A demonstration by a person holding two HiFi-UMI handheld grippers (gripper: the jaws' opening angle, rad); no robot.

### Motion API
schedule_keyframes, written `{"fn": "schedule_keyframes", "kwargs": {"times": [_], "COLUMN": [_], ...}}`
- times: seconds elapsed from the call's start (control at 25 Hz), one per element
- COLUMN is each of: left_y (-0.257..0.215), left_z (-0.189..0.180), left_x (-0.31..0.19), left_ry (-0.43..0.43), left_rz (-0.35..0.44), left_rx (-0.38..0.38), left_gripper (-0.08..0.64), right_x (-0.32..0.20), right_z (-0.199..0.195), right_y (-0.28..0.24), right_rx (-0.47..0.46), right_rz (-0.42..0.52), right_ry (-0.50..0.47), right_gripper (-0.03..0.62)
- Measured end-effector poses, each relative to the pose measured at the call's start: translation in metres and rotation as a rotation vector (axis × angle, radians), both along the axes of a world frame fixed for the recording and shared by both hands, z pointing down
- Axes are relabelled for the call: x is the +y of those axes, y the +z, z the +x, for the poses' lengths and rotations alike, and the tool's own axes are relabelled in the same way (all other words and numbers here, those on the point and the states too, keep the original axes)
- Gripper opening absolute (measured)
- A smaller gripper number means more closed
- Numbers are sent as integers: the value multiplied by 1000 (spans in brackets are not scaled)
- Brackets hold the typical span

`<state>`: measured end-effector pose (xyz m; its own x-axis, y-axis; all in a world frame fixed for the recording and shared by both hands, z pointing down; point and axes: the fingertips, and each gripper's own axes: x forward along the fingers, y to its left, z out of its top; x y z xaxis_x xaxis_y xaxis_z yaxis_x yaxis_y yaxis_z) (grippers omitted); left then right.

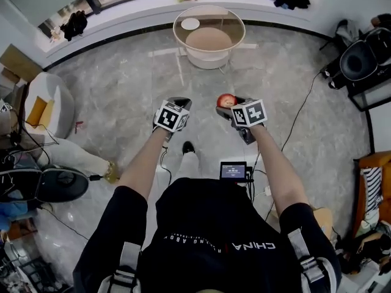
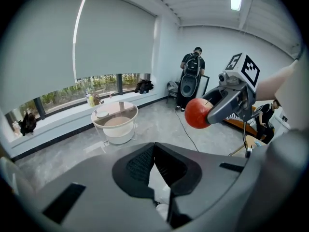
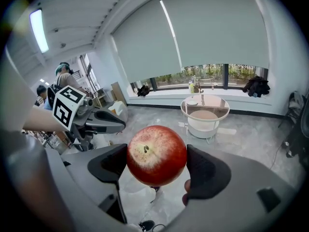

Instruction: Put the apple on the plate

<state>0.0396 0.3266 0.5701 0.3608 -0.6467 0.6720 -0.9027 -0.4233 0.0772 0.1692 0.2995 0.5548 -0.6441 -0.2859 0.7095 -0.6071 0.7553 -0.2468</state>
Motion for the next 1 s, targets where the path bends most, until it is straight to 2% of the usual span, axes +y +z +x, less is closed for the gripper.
{"fn": "schedule_keyframes", "kwargs": {"times": [0.2, 0.32, 0.4, 0.52, 0.72, 1.0], "left_y": [0, -5, -2, 9, 17, 34], "left_z": [-62, -109, -132, -150, -173, -202], "left_x": [-82, -137, -163, -194, -251, -351], "left_ry": [55, 63, 62, 76, 84, 47], "left_rz": [-17, -9, -19, -33, -51, -64], "left_rx": [11, 10, 12, 12, 18, 7], "left_gripper": [17, 17, 17, 17, 17, 17], "right_x": [-90, -146, -167, -196, -264, -370], "right_z": [-59, -99, -123, -147, -174, -207], "right_y": [-12, -22, -19, -7, -2, 23], "right_rx": [39, 22, 16, 45, 28, 24], "right_rz": [12, 20, 13, 17, -12, -31], "right_ry": [29, 83, 84, 50, 71, 25], "right_gripper": [408, 408, 408, 408, 408, 408]}}
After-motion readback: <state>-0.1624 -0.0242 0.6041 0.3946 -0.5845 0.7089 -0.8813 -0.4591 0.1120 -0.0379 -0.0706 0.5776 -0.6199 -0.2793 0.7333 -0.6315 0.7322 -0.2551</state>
